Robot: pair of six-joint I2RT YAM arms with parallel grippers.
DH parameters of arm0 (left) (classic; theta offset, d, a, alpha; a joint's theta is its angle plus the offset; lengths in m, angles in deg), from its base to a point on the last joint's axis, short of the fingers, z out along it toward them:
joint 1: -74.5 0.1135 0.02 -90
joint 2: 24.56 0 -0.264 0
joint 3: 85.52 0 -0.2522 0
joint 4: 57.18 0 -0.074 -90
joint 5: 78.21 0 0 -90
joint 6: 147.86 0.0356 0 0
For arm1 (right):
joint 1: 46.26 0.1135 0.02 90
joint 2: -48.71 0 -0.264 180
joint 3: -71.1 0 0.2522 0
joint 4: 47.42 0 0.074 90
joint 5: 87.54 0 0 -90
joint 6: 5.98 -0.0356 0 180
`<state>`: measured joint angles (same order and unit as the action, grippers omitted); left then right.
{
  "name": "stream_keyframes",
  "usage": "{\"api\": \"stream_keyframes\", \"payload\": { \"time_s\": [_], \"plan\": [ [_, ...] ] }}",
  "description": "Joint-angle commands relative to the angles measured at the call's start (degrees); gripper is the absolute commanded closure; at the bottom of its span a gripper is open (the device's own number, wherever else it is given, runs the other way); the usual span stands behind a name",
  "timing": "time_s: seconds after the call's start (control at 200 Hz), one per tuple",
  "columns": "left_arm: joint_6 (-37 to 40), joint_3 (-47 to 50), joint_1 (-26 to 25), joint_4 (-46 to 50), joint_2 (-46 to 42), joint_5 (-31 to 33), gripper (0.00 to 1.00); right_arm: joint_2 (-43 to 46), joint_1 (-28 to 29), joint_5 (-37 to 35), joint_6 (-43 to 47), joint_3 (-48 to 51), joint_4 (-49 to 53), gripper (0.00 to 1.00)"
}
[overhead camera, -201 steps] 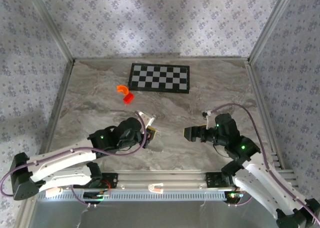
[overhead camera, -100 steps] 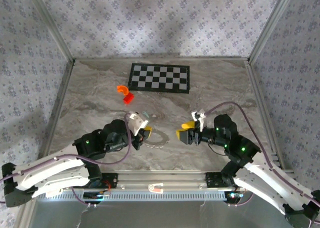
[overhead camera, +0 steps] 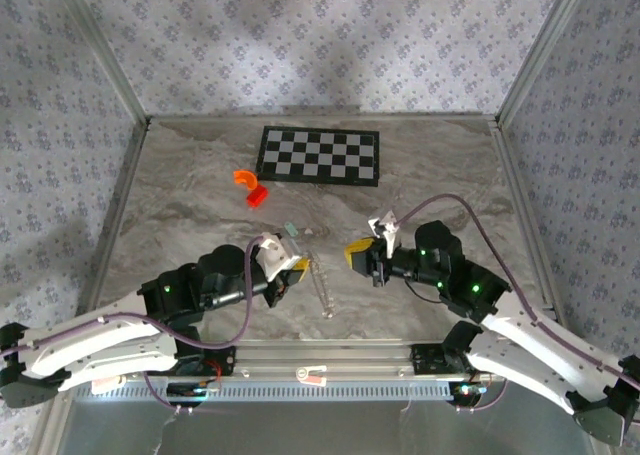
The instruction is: Put the keys on the keyring
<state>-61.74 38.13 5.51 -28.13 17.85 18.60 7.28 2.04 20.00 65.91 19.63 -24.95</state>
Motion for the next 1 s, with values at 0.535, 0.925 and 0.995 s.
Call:
{"api": "stream_keyframes", "payload": {
  "time_s": [0.535,0.925,0.995],
  "plan": [
    [3.1,-3.7,-1.1,-13.4,-0.5,-7.2,1.0,1.2,12.9,-6.6,6.1,-3.0,-6.8,0.62],
    [2.7,-3.4,-1.1,-15.1,-1.4,-9.4,1.0,4.0,15.5,-5.2,6.0,-2.5,-9.6,0.55],
    [2.5,-3.1,-1.1,-15.4,-1.8,-9.7,1.0,3.9,16.4,-4.8,6.5,-2.7,-9.6,0.55]
  ]
}}
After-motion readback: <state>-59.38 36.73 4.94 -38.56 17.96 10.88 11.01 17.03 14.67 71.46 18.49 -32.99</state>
